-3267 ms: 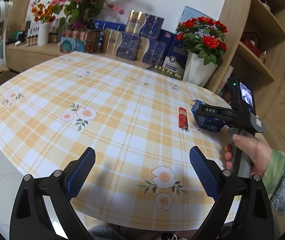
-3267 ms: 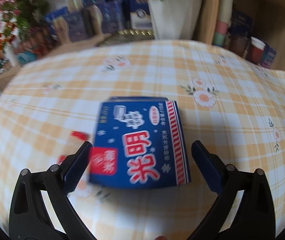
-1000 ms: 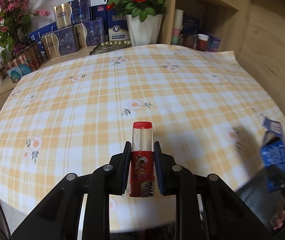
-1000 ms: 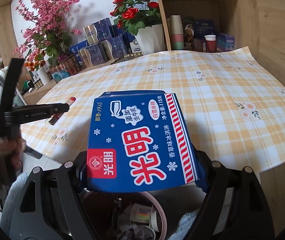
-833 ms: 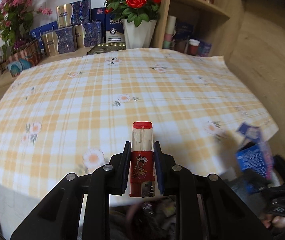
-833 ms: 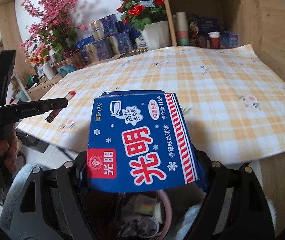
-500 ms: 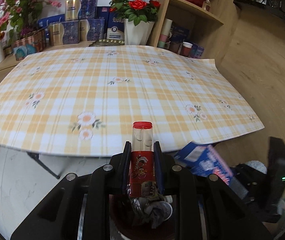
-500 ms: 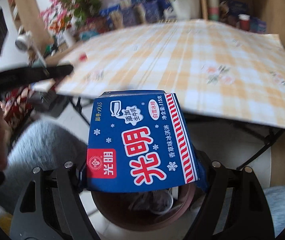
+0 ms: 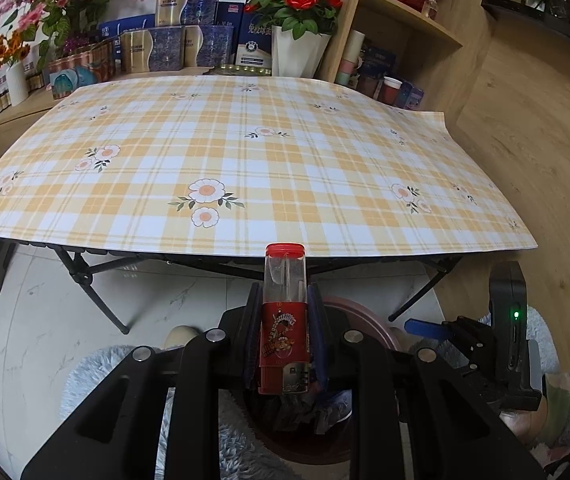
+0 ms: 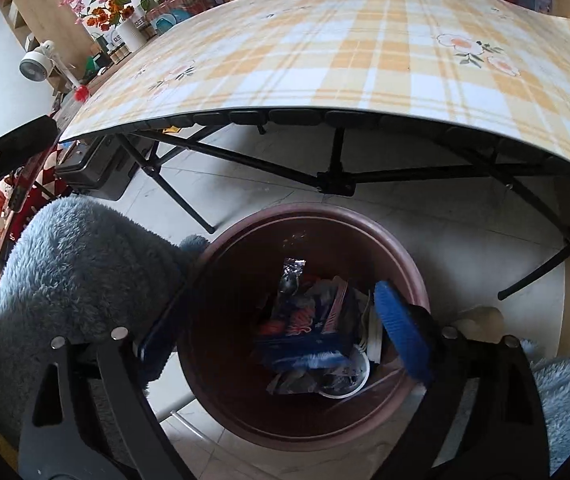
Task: Collect trash
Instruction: 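Drop the blue box and red lighter into the bin with both tools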
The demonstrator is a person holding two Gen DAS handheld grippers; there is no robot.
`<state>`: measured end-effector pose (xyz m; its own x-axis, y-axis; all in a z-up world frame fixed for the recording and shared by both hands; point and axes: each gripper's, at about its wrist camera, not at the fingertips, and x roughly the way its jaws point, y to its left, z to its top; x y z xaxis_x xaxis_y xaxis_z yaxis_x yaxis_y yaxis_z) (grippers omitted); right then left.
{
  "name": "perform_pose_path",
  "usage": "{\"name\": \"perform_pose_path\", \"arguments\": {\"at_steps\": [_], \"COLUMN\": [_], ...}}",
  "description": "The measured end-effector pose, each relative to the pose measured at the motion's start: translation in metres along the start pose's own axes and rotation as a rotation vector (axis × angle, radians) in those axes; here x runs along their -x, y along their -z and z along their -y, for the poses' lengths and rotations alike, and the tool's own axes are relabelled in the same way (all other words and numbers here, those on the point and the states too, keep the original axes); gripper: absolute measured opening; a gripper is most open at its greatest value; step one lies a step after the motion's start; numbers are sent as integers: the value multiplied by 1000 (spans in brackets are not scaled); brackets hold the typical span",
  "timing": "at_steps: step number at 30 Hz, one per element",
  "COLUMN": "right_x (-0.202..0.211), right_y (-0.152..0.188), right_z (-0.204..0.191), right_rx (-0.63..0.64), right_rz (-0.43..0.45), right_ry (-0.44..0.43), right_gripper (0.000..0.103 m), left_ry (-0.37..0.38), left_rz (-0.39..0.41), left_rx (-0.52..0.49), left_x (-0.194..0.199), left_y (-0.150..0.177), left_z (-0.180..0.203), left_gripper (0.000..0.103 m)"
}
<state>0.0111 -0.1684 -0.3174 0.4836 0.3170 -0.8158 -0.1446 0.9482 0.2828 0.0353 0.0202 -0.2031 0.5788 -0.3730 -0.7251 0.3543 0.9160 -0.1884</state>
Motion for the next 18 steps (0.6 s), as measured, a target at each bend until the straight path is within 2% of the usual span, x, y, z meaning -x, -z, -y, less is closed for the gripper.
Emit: {"name": "perform_pose_path", "arguments": {"at_steps": [2, 7, 10, 13, 18], "right_x": [6, 50, 72, 86, 91], "right_y": [-4, -11, -15, -18, -18], "right_z": [-3, -2, 6, 18, 41], "right_rx": [6, 70, 64, 31, -27], "right_rz": [37, 263, 365, 419, 411], "right_ry": [28, 194, 259, 305, 347], "right_gripper": [91, 97, 97, 97, 97], "left_ry": [-2, 26, 28, 36, 22], "left_rz": [-9, -54, -103, -145, -246], "left_rx": [-8, -35, -45, -70, -150], "left_x": [-3, -21, -37, -52, -82], "left_y": [2, 10, 14, 17, 28], "left_z": [2, 10, 15, 22, 38], "left_gripper": [22, 22, 22, 22, 22]}}
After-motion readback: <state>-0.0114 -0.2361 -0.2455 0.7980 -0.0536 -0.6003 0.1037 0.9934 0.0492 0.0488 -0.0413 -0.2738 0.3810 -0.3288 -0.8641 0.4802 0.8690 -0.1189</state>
